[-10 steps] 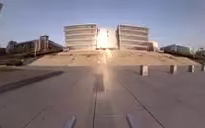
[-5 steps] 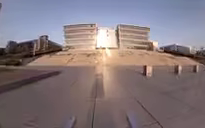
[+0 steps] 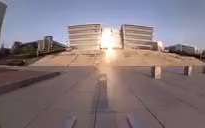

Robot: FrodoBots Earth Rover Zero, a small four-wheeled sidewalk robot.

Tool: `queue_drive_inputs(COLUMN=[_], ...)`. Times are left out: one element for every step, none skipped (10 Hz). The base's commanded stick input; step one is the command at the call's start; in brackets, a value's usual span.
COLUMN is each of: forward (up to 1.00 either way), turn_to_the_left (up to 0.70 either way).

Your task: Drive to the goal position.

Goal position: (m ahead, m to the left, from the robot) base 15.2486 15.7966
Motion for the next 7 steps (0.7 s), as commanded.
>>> queue_drive_inputs(forward=[0.7,0.7,0.7,0.7,0.7,0.7,0.7], turn_to_the_left=[0.14,0.14,0.14,0.14,0.14,0.14,0.14])
